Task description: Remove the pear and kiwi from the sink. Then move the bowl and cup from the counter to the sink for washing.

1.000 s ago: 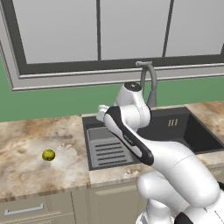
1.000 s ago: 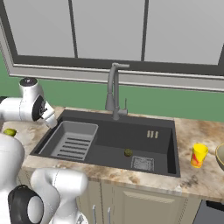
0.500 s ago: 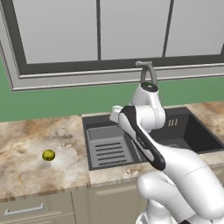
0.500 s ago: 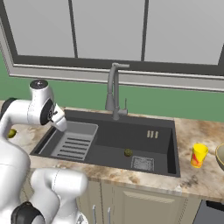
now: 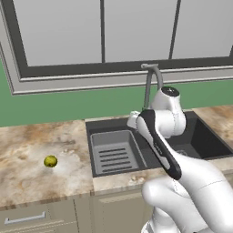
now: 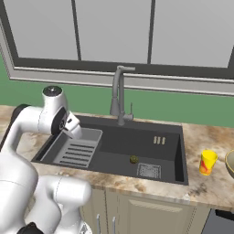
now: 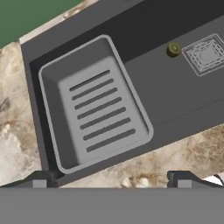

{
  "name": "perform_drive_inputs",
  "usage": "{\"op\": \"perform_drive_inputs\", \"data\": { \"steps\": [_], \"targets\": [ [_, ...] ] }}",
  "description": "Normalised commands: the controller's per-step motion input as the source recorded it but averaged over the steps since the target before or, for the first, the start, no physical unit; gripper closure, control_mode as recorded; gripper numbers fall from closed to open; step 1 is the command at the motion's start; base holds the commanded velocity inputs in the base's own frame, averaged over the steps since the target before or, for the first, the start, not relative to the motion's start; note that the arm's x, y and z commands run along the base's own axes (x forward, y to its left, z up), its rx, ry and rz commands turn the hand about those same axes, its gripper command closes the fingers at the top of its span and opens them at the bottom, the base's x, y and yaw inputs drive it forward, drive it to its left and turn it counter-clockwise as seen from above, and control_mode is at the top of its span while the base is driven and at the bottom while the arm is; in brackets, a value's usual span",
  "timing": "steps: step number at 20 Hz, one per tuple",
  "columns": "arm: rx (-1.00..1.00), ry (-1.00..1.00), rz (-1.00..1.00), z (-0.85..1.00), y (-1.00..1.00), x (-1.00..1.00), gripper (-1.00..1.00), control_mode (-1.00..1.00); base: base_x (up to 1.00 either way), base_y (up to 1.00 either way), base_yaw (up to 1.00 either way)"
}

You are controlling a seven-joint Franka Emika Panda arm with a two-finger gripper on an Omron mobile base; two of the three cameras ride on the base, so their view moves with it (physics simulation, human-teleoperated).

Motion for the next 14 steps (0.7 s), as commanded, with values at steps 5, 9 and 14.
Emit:
{"op": "perform_drive_inputs", "data": {
  "steps": [5,9,14],
  "targets": [
    [0.00,0.00,0.07,0.00,-0.45,-0.04,-1.00,-1.00,0.00,0.00,0.00],
    [0.00,0.00,0.09,0.00,-0.45,-0.04,-1.00,-1.00,0.00,0.00,0.00],
    [0.00,0.00,0.11,0.00,-0.43,-0.06,-1.00,-1.00,0.00,0.00,0.00]
  ]
}}
